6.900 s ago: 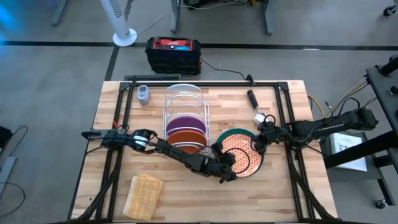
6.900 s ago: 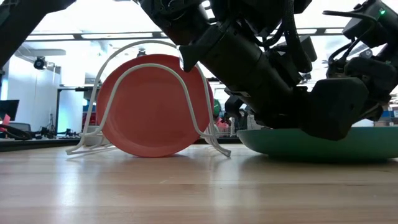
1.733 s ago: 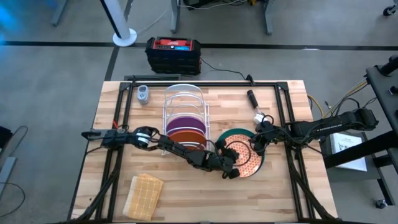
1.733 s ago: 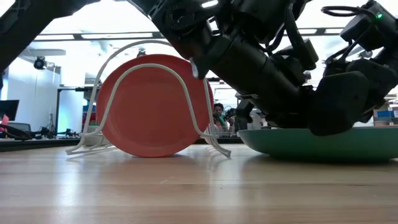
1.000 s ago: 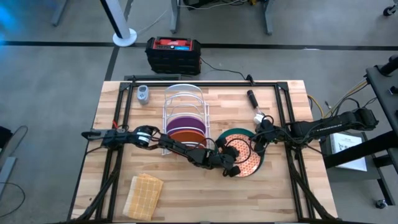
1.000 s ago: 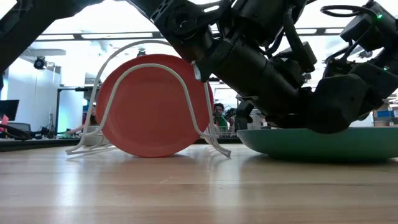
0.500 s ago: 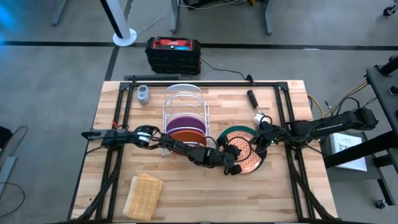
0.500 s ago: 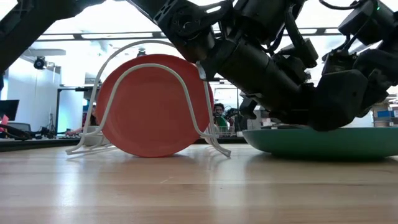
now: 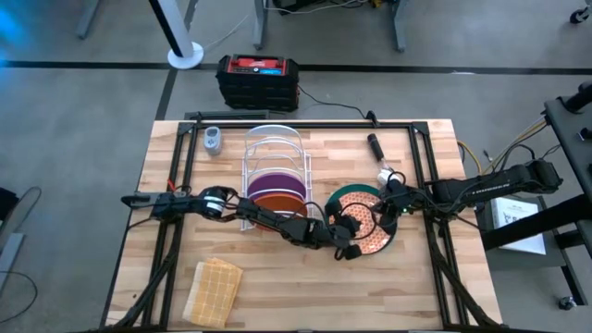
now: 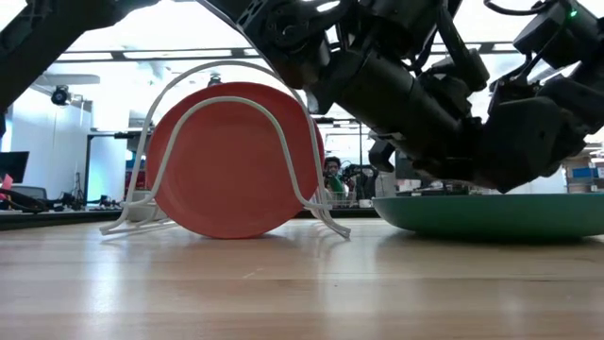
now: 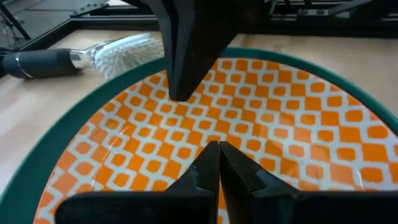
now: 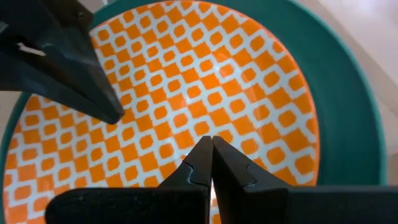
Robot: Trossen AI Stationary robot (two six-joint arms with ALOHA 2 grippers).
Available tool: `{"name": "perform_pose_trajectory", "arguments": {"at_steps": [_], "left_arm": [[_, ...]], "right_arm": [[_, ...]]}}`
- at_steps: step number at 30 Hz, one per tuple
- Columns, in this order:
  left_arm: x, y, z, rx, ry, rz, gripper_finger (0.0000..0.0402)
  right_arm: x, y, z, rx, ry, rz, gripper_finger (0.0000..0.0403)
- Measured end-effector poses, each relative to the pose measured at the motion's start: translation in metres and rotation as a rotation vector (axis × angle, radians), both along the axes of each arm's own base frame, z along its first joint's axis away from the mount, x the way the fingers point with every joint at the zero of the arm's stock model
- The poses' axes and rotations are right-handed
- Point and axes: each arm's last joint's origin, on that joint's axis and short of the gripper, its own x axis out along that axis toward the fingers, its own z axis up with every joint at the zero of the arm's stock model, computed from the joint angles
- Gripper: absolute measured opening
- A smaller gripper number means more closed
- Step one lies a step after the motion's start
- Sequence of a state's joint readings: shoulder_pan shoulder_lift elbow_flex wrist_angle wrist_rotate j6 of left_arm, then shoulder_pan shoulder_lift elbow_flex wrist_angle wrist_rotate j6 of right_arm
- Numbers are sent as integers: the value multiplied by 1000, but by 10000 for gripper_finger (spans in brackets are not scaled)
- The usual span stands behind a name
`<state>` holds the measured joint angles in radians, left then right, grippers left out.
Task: Sort dishes
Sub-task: Put the orange/white plate into the dish rack
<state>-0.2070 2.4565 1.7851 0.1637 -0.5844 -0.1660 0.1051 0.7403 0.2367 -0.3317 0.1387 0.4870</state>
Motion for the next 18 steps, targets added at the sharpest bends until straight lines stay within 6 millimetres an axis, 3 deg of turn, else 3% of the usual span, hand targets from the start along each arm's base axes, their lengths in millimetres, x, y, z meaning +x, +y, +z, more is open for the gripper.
{"name": "perform_pose_trajectory", "arguments": {"at_steps": [18], "left_arm": [[0, -1, 1, -6, 1, -7, 0]], "right_arm": [[-3, -1, -2, -17, 37, -14, 0]]}}
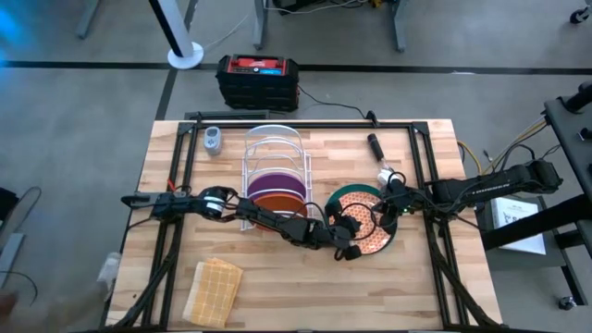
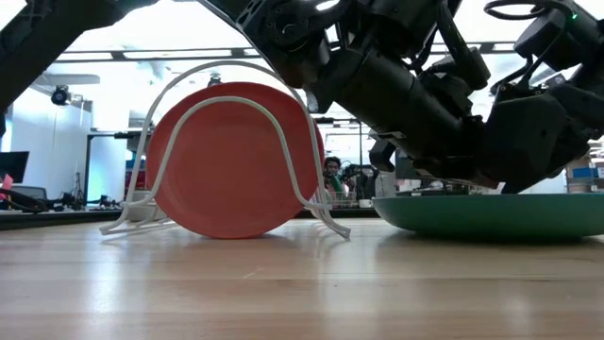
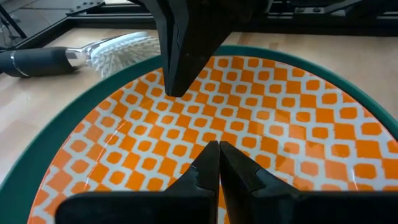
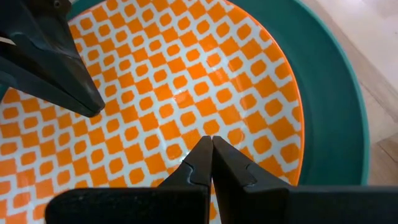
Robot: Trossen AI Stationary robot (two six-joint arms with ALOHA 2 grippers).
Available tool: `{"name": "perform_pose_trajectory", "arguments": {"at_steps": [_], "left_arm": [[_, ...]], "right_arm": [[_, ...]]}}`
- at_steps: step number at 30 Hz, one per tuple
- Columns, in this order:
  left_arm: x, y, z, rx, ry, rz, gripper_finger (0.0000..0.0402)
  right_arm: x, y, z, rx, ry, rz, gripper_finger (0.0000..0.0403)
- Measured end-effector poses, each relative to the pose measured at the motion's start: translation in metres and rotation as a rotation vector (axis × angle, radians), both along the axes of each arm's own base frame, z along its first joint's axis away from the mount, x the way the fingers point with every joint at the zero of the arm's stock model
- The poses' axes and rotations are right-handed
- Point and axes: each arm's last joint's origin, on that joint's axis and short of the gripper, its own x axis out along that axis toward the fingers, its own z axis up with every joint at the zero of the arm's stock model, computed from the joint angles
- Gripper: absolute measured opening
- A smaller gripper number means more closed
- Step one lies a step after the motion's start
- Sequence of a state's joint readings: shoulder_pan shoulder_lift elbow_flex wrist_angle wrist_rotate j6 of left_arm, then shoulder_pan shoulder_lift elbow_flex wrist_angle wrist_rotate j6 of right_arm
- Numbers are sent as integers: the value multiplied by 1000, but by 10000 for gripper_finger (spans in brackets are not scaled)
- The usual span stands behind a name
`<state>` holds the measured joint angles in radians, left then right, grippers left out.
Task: Sort dishes
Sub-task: Put the orange/white plate into the dish rack
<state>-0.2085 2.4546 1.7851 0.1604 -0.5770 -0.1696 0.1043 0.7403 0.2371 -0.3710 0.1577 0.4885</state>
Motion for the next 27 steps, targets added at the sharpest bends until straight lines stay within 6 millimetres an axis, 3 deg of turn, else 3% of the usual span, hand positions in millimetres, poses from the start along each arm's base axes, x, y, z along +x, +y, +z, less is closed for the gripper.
{"name": "perform_pose_trajectory", "arguments": {"at_steps": [11, 15, 23, 27], "left_arm": [[-2, 0, -3, -33, 29, 21, 0], [-3, -1, 5, -43, 14, 15, 0], [-8, -1, 17, -56, 57, 14, 0], [-7, -2, 28, -114, 137, 16, 0]], "right_arm": [[-1, 0, 0, 38, 3, -47, 0], [-1, -1, 1, 29, -4, -80, 0], [-7, -10, 26, -129, 68, -332, 0], [-5, -10, 29, -115, 54, -333, 9]]}}
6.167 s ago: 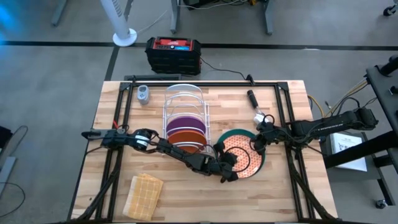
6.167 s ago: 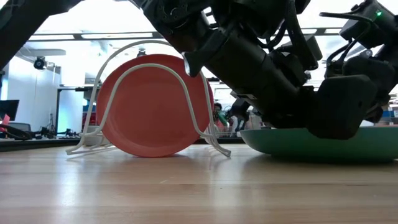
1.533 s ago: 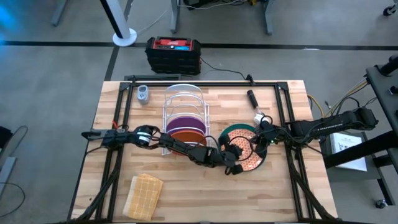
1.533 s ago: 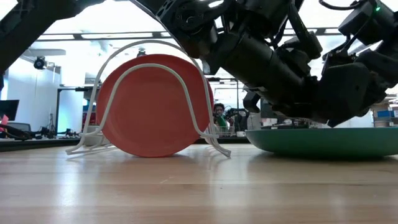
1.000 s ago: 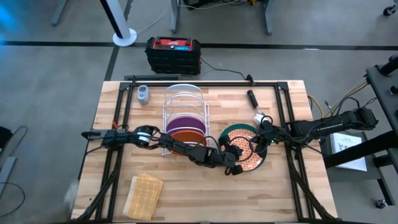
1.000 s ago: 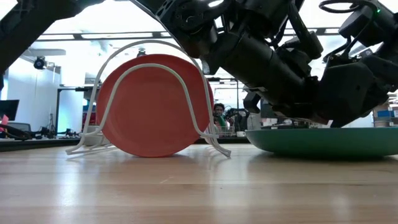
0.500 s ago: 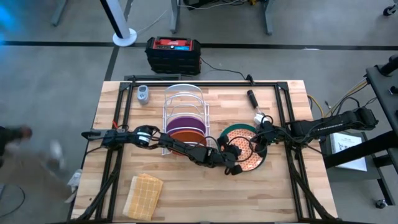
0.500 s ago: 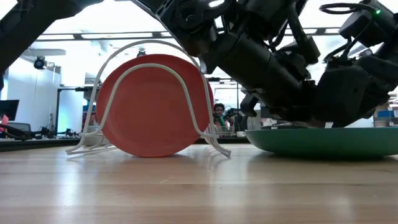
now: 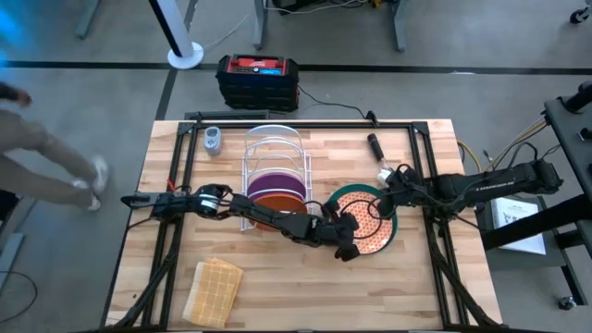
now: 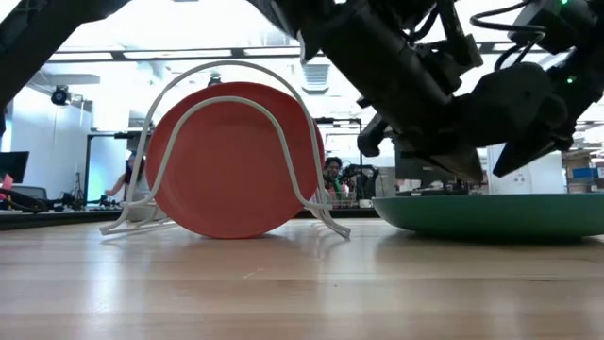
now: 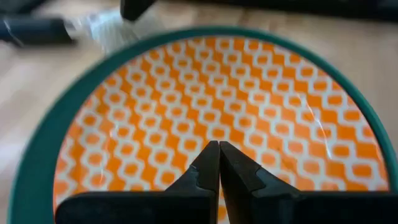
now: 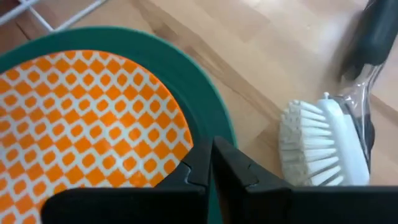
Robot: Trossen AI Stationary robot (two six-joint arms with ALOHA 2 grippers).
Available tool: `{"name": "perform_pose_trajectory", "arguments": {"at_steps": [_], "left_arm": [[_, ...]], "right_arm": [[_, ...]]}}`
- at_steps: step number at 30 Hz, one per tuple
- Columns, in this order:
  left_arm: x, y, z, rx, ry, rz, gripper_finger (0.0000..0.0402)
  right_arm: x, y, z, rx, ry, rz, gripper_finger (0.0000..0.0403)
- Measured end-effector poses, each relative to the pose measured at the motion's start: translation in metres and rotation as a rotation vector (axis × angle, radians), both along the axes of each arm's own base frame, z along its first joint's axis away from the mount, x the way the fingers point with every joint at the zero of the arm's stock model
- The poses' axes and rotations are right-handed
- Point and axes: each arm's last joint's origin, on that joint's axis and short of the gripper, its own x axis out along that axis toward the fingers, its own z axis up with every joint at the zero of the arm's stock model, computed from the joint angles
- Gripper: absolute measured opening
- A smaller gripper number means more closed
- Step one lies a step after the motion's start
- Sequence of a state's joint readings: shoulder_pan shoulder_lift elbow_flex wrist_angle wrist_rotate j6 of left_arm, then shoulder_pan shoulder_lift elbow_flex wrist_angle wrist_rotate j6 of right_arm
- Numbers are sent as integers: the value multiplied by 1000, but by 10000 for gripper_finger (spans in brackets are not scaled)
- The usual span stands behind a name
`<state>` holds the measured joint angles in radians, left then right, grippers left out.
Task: Sort dishes
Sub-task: Put the orange/white plate into the dish rack
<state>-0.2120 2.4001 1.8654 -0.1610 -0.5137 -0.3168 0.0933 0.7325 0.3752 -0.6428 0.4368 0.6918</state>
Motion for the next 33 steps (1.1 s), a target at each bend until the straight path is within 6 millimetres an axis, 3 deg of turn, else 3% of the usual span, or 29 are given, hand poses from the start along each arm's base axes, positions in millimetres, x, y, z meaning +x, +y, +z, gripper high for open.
{"name": "perform_pose_trajectory", "arguments": {"at_steps": [8, 17, 24, 33], "left_arm": [[-8, -1, 11, -12, 218, 5, 0], [-15, -1, -2, -14, 285, 13, 0], [-20, 0, -14, -32, 270, 44, 0], [-17, 1, -17, -46, 225, 46, 0]], "right_arm": [[0, 1, -11, 51, 53, 6, 88], [0, 3, -15, 133, 58, 34, 181], [-2, 4, -22, 165, 52, 7, 211], [2, 7, -39, 275, -57, 67, 218]]}}
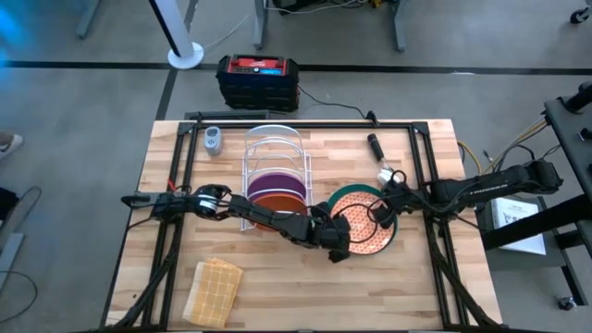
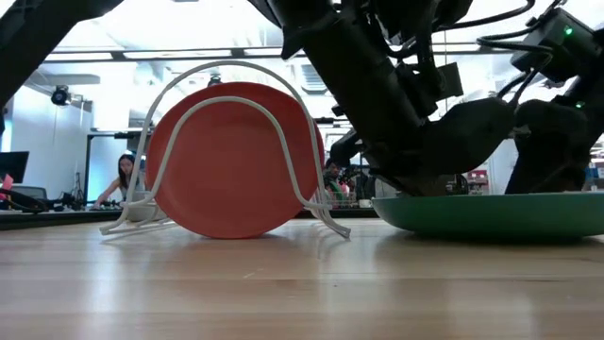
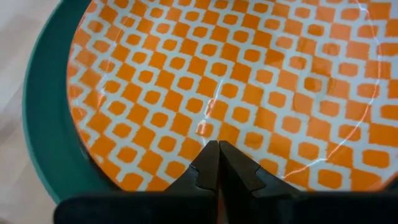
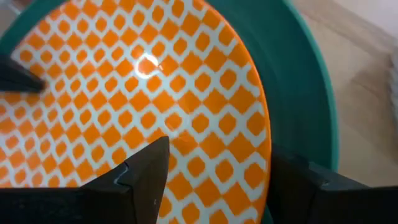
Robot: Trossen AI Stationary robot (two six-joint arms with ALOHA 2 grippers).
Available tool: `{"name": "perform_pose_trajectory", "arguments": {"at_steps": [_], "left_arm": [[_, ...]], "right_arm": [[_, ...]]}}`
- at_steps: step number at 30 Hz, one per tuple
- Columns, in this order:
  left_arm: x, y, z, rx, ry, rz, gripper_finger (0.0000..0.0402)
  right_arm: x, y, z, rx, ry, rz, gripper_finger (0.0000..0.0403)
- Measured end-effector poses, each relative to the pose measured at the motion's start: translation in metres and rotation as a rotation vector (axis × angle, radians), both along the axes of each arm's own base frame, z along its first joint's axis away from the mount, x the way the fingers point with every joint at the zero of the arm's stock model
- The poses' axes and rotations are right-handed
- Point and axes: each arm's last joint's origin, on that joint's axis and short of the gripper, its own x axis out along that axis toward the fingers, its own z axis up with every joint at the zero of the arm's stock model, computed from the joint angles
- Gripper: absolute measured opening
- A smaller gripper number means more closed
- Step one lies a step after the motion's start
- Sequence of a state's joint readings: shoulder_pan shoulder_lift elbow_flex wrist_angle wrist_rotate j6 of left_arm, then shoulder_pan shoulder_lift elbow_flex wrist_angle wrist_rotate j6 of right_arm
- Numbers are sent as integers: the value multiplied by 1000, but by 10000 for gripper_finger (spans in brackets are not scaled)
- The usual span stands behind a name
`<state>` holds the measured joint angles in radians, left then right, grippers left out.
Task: Sort dishes
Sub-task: Put the orange/white plate into the dish rack
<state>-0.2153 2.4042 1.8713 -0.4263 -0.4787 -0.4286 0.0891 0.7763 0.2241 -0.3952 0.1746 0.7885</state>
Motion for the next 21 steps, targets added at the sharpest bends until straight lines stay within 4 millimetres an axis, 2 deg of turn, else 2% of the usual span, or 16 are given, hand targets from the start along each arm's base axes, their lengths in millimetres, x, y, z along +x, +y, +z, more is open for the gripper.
{"name": "perform_pose_trajectory", "arguments": {"at_steps": [8, 21], "left_arm": [[3, 0, -8, 7, -16, 7, 0], [5, 1, -9, 21, -43, 24, 0]], "right_arm": [[-1, 0, -6, -22, -18, 5, 184], [-1, -2, -10, -80, -53, 4, 43]]}}
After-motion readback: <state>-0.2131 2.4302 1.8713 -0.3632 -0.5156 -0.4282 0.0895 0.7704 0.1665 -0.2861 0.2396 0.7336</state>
